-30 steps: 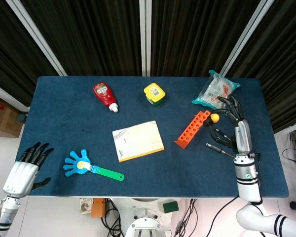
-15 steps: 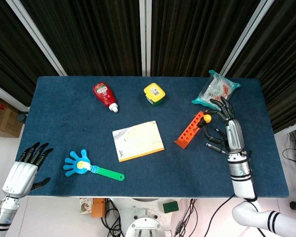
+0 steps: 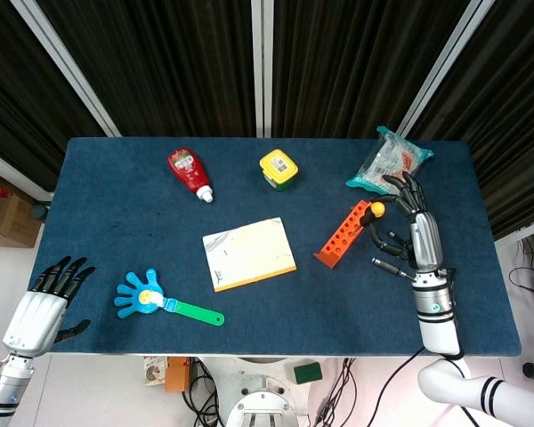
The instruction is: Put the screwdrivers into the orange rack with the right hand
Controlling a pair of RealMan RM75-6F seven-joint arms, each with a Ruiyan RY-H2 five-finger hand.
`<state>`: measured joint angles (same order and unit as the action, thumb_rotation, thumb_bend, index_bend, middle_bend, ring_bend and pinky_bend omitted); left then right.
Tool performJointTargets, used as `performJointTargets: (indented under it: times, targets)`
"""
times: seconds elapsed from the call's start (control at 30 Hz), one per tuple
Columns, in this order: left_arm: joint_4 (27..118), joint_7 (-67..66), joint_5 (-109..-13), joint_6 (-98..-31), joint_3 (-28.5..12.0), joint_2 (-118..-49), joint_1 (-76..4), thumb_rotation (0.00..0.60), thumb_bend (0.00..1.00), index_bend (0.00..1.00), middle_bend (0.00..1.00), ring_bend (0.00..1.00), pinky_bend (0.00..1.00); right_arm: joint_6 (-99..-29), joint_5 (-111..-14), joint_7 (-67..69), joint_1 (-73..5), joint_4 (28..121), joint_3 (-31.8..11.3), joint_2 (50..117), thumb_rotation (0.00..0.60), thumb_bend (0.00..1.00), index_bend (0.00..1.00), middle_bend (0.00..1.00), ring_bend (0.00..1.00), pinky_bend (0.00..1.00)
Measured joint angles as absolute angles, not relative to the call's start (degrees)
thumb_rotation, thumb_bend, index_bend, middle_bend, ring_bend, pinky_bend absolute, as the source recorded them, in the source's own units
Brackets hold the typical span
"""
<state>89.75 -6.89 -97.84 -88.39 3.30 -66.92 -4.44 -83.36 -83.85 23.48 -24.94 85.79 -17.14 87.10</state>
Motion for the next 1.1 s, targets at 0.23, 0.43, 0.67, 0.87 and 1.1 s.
performJointTargets:
  times: [0.23, 0.43, 0.67, 0.87, 1.1]
  targets:
    - [89.8, -7.1, -97.9, -88.6, 3.3, -67.0, -4.3, 0.6, 0.06, 0.16, 0.08, 0.03, 0.18, -82.7, -83.8, 23.7, -25.4, 85.0, -16.9, 87.4, 0.6, 0.42, 0.75, 0.14, 0.0, 0.0]
    - [89.8, -6.9, -97.8, -88.4, 3.2, -66.9, -4.4, 0.6, 0.06, 0.16, 0.08, 0.03, 0.18, -82.8, -83.9, 24.3, -25.7, 84.6, -17.0, 87.8, 0.6, 0.42, 0.75, 0.14, 0.0, 0.0]
    - [89.8, -6.7, -97.7, -88.5, 3.2, -66.8, -4.4, 0.6, 0.06, 0.16, 0.08, 0.03, 0.18, -82.7, -83.8, 24.0, -26.0, 84.7, -17.0, 88.0, 0.6, 0.42, 0.75, 0.14, 0.0, 0.0]
    - [89.8, -6.6, -97.7, -88.4, 3.2, -66.8, -4.4, 0.6, 0.06, 0.16, 0.08, 0.03, 0.18, -82.6, -83.9, 24.0, -26.2, 84.9, -16.9, 88.2, 0.6, 0.42, 0.75, 0.14, 0.0, 0.0]
    - [89.8, -6.6, -97.7, -88.4, 3.2, -66.8, -4.4, 0.6, 0.06, 0.16, 0.08, 0.03, 0.18, -82.8, -83.6, 23.8, -26.0, 84.9, -16.8, 88.1, 0.6, 0.42, 0.75, 0.14, 0.0, 0.0]
